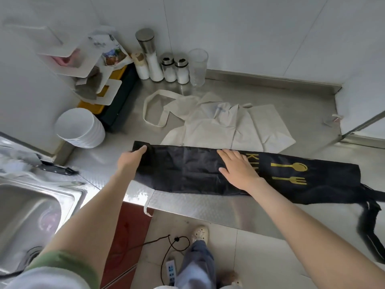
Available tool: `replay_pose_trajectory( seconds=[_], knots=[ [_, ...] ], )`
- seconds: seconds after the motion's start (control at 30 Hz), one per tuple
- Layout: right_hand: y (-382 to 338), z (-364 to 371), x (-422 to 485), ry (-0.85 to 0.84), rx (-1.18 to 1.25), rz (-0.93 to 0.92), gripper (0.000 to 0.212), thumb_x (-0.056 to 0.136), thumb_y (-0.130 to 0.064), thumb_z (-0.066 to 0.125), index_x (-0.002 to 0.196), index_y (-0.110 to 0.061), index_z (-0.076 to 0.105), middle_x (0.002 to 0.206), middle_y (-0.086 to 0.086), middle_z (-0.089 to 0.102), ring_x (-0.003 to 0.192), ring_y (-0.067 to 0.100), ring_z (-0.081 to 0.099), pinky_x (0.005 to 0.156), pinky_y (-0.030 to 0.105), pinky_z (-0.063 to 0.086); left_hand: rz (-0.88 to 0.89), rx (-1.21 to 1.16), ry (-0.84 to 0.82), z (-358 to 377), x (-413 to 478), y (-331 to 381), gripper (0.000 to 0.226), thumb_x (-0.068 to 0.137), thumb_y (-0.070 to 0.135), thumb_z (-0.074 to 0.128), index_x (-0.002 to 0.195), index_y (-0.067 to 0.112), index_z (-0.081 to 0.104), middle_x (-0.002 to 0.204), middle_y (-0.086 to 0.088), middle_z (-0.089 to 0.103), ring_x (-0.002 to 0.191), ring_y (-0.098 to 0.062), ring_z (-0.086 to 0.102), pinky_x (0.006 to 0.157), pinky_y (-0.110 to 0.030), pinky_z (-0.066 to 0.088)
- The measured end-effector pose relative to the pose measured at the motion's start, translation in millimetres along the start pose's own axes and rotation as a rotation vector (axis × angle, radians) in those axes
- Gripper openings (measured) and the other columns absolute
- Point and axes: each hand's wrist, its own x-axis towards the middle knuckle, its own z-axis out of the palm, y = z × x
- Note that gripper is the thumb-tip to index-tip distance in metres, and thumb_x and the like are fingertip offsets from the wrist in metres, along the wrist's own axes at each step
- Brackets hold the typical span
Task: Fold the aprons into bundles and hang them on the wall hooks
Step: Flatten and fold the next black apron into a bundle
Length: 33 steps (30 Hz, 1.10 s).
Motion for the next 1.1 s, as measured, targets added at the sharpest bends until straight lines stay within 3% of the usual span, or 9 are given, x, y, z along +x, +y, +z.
replay_pose_trajectory(
  seconds=[0.1, 0.23, 0.43, 0.63, 0.7, 0.77, 0.87, 1.0, 1.1],
  knots=[
    [-23, 3, 31, 0.063, 0.045, -0.002, 0.052, 0.103, -0.034, 0.034, 0.15, -0.015, 0.022, 0.152, 0.001, 0.029, 0.14, 0.02, 0.024, 0.114, 0.035, 0.017, 0.044, -0.141, -0.136, -9, 5, 3, 0.036, 0.087, 0.045, 0.065, 0.101, 0.013, 0.059, 0.103, -0.008, 0.064, 0.099, -0.034, 0.061, 0.088, -0.053, 0.053],
    [-35, 9, 57, 0.092, 0.063, 0.089, 0.032, 0.104, -0.033, 0.031, 0.125, -0.016, 0.048, 0.127, 0.002, 0.05, 0.119, 0.022, 0.042, 0.103, 0.035, 0.03, 0.126, -0.181, -0.155, -12, 6, 9, 0.038, 0.091, 0.048, 0.059, 0.094, 0.011, 0.064, 0.097, -0.009, 0.068, 0.091, -0.027, 0.065, 0.091, -0.043, 0.052],
    [-26, 21, 67, 0.158, 0.076, 0.19, 0.019, 0.103, -0.02, 0.036, 0.109, -0.014, 0.053, 0.114, 0.003, 0.055, 0.111, 0.022, 0.046, 0.096, 0.032, 0.032, 0.143, -0.27, -0.115, -7, 22, 10, 0.03, 0.098, 0.049, 0.045, 0.085, 0.026, 0.059, 0.094, -0.002, 0.065, 0.091, -0.022, 0.063, 0.09, -0.037, 0.049],
    [-26, 33, 63, 0.332, -0.011, 0.287, 0.033, 0.099, -0.032, 0.035, 0.116, -0.01, 0.053, 0.113, 0.01, 0.057, 0.103, 0.028, 0.051, 0.088, 0.041, 0.036, 0.257, 0.012, -0.184, -5, 44, 3, 0.03, 0.096, 0.038, 0.055, 0.11, 0.013, 0.063, 0.101, -0.004, 0.068, 0.098, -0.025, 0.063, 0.086, -0.036, 0.05],
    [-26, 35, 57, 0.371, -0.058, 0.141, 0.041, 0.096, -0.036, 0.033, 0.125, -0.013, 0.049, 0.122, 0.009, 0.056, 0.109, 0.027, 0.051, 0.092, 0.041, 0.033, 0.336, 0.21, -0.026, -4, 52, 0, 0.031, 0.098, 0.033, 0.052, 0.117, 0.01, 0.059, 0.107, -0.008, 0.066, 0.101, -0.029, 0.06, 0.081, -0.035, 0.045],
    [-25, 40, 51, 0.26, -0.111, -0.01, 0.049, 0.096, -0.039, 0.029, 0.138, -0.018, 0.043, 0.136, 0.007, 0.051, 0.125, 0.025, 0.044, 0.101, 0.041, 0.025, 0.385, 0.398, 0.19, 0, 50, 0, 0.033, 0.098, 0.032, 0.05, 0.12, 0.007, 0.051, 0.111, -0.013, 0.062, 0.1, -0.033, 0.058, 0.078, -0.039, 0.045],
    [-24, 48, 47, 0.044, -0.164, -0.026, 0.062, 0.095, -0.046, 0.004, 0.153, -0.026, 0.014, 0.158, 0.003, 0.023, 0.147, 0.02, 0.017, 0.117, 0.041, 0.007, 0.575, 0.674, 0.383, 11, 43, 3, 0.058, 0.094, 0.041, 0.056, 0.135, 0.004, 0.038, 0.129, -0.02, 0.05, 0.116, -0.037, 0.049, 0.095, -0.046, 0.04],
    [-21, 51, 50, 0.017, -0.154, 0.008, 0.063, 0.089, -0.048, -0.012, 0.149, -0.027, -0.013, 0.162, -0.004, 0.002, 0.149, 0.014, -0.004, 0.118, 0.04, -0.005, 0.802, 0.83, 0.274, 30, 41, 2, 0.066, 0.096, 0.051, 0.043, 0.147, 0.011, 0.027, 0.154, -0.015, 0.026, 0.138, -0.034, 0.029, 0.111, -0.047, 0.025],
    [-14, 51, 48, 0.042, -0.137, 0.023, 0.062, 0.089, -0.049, -0.013, 0.147, -0.026, -0.016, 0.162, -0.008, 0.0, 0.148, 0.012, -0.006, 0.118, 0.038, -0.008, 0.599, 0.623, 0.278, 30, 43, -5, 0.065, 0.096, 0.047, 0.045, 0.143, 0.005, 0.029, 0.145, -0.019, 0.035, 0.129, -0.038, 0.037, 0.105, -0.049, 0.032]
  ],
)
